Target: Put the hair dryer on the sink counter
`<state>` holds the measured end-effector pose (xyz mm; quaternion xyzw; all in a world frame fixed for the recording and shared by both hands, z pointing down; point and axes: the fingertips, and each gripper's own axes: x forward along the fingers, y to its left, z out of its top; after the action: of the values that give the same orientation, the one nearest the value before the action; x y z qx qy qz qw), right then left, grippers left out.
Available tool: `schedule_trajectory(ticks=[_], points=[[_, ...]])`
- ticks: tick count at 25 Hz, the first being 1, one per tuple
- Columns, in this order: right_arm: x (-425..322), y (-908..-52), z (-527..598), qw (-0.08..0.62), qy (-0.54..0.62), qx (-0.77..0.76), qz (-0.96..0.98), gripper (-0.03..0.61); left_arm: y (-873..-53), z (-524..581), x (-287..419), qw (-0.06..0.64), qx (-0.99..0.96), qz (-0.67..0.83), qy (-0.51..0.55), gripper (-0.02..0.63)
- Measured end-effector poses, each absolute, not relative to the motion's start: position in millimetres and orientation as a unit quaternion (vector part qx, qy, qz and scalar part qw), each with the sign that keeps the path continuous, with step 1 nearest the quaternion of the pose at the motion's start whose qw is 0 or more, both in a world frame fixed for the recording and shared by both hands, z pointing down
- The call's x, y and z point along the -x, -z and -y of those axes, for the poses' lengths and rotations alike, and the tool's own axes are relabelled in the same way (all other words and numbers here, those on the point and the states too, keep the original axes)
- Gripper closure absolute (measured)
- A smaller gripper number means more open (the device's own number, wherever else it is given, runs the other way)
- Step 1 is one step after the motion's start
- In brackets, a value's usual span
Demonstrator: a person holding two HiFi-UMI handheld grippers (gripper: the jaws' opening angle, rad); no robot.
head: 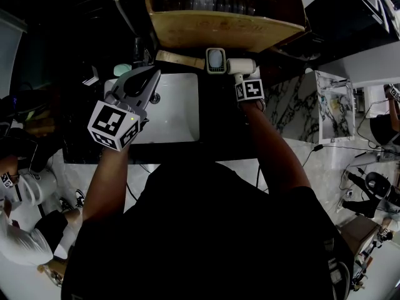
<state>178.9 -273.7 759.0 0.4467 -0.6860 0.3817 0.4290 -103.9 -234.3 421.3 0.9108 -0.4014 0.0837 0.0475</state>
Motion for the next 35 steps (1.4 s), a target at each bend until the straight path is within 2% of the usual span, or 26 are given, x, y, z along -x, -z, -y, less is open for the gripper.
schedule_trajectory(ticks=[11,19,35], points=[[-178.9,-755.3,272.9,0.421,-0.388,-0.444,0.688,0.314,-416.9,232.4,104.3,0.046,-0.913,0.396,-0.084,0.6],[-181.9,-749.7,271.4,0.426,-0.375,-0.449,0.69,0.31,-415.7,228.8,102.3,0.05,-0.915,0.392,-0.081,0.6],[-196.5,-719.4,266.4,0.392,-0.371,-0.466,0.701,0.29,-403.5,215.8,92.5,0.04,-0.918,0.386,-0.075,0.6]])
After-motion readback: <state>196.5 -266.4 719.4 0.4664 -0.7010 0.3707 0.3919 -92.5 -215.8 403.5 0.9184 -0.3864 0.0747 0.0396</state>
